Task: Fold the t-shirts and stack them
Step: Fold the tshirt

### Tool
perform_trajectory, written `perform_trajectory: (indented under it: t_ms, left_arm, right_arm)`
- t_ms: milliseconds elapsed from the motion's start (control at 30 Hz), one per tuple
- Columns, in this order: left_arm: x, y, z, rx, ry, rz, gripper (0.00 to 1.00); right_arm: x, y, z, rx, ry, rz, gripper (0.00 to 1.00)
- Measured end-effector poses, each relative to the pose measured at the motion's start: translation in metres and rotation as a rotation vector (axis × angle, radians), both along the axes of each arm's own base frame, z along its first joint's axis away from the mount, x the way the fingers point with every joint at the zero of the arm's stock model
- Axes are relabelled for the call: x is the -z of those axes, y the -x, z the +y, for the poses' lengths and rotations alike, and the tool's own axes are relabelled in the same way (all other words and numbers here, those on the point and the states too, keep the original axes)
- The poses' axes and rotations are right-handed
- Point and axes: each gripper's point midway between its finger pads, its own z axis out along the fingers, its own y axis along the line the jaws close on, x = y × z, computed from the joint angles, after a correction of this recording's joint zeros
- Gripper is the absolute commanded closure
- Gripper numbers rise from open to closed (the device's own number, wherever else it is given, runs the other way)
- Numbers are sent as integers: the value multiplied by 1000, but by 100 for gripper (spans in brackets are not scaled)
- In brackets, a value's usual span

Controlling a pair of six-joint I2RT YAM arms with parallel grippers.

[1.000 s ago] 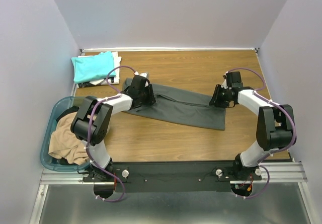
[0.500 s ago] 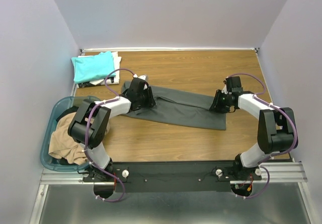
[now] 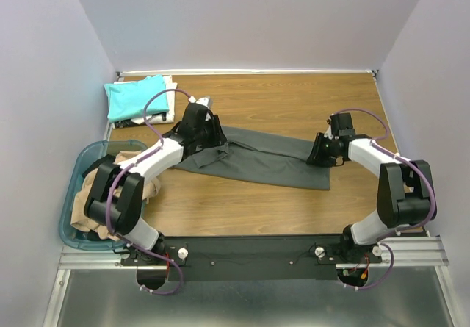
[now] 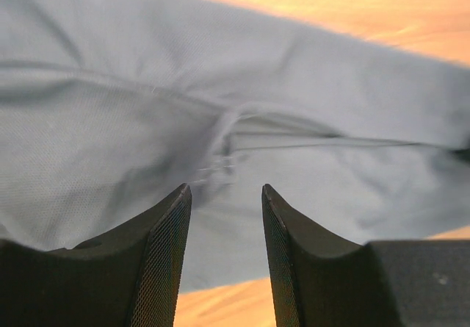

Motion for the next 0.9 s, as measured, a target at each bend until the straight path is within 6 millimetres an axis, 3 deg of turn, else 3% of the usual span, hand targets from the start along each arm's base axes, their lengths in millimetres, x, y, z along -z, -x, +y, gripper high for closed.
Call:
perform_trajectory:
  t_ms: [133,200,300,433,533,633,767,900]
  left_arm:
    - [-36,-6,-1,-8,35,-72,48]
    - [-39,-8,1,-17,33,-81,48]
    - [-26,-7,6,-30,1,-47,48]
    - [10,-5,17,-48,-75,33,48]
    - [33,-5,26,-72,-135,76,48]
    - [61,-3,36,-87,-207,132,48]
    - [63,-19,34,-91,-228,111,48]
    - [62,-37,29,-81,-245,89,48]
  right_arm:
    - [-15,1,0,2,-3,-23,56]
    - [-26,-4,0,2,-4,-53,56]
    - [-37,-16,-2,7,9,-89,56]
    - [-44,-35,-7,7,47,-122,56]
    - [-37,-47,-9,2,68,-117,56]
    - [-18,-50,-9,-3,81,-72,56]
    - [2,-45,-10,3,91,-13,56]
    - [5,-42,-10,21,80,-13,56]
